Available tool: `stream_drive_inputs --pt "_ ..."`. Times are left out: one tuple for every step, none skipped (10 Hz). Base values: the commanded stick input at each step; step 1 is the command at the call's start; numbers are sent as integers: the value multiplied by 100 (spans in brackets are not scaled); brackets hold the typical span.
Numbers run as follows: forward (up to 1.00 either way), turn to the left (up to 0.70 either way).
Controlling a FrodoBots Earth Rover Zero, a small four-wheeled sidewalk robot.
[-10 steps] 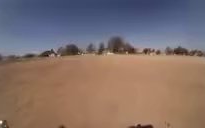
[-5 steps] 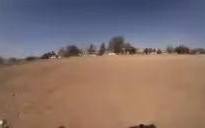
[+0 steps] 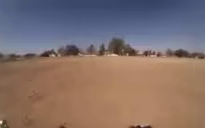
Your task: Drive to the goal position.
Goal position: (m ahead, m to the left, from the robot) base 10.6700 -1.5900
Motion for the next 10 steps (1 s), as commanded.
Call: stream_drive_inputs --pt "100 0" --pt "100 0" --pt "100 0" --pt "100 0" --pt "100 0" --pt "100 0" --pt "100 0" --pt "100 0" --pt "100 0" --pt "100 0"
